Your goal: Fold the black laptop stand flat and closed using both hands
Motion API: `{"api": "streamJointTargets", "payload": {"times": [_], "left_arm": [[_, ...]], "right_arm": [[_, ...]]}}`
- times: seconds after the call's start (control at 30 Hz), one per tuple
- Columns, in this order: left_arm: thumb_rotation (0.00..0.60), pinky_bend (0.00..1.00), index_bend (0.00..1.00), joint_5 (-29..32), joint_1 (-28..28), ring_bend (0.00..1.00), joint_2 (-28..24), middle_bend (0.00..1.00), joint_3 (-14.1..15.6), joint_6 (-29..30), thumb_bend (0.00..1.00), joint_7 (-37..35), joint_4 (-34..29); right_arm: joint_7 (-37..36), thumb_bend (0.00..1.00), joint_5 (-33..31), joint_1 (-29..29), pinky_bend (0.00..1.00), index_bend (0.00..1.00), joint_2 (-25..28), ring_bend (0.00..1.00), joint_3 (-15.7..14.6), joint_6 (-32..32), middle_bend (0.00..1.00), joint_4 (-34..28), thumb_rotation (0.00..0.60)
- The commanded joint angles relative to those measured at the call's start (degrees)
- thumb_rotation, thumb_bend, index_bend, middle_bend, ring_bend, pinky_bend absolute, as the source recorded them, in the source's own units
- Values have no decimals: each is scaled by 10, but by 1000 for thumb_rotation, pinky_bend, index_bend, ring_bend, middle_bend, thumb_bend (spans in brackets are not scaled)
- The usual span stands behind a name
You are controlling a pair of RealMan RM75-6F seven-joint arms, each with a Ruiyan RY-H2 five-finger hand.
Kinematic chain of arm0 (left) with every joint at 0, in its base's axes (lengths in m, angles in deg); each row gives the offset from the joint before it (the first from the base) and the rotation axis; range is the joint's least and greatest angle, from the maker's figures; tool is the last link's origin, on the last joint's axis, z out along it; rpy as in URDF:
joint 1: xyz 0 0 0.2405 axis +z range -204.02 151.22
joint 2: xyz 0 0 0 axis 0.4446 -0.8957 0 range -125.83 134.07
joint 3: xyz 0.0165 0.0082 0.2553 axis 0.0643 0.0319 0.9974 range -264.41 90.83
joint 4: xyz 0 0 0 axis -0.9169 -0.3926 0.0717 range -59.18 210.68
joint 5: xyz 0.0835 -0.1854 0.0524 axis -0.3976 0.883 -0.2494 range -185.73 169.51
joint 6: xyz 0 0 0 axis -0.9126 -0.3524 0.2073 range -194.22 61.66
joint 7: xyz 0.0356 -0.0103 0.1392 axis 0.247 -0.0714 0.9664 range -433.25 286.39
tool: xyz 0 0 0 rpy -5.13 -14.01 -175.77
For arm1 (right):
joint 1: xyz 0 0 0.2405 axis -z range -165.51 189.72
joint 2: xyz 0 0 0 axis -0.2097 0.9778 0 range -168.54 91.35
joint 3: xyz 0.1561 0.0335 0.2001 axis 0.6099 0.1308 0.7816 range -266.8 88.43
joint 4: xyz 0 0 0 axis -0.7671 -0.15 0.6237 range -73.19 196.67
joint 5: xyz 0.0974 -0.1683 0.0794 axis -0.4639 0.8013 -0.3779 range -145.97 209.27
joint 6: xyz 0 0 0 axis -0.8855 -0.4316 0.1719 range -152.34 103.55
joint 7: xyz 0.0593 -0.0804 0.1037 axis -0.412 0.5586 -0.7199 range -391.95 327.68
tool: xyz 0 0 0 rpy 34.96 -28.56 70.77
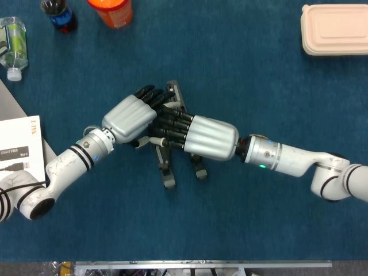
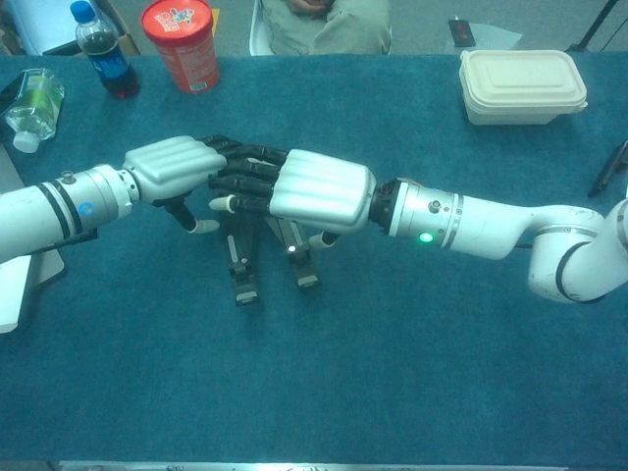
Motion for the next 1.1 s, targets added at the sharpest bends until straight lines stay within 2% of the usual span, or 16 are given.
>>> {"api": "streamJointTargets", "payload": {"times": [0.03, 0.4, 0.67, 0.87, 1.1], "left_arm": [[600, 0, 0, 7, 3, 0, -20, 0, -4, 8, 284, 20, -24], [600, 0, 0, 32, 27, 0, -76, 0, -2, 35, 284, 70, -86], [600, 0, 0, 39, 64, 0, -96, 0, -24, 118, 284, 88, -93], [600, 0, 0, 66, 85, 0, -139, 0, -47, 154, 284, 91, -111], [600, 0, 0, 73, 106, 0, -191, 0, -53, 175, 284, 93, -135]], "right_arm": [[6, 0, -8, 4, 6, 0, 21, 0, 6, -2, 0, -30, 600], [-7, 0, -46, 4, 6, 0, 91, 0, 18, -56, 0, -149, 600], [-44, 0, -64, -14, 6, 0, 157, 0, 24, -108, 0, -219, 600], [-64, 0, -67, -30, 6, 0, 176, 0, 21, -148, 0, -232, 600], [-87, 0, -58, -70, 6, 0, 156, 0, 21, -209, 0, -210, 600]]}}
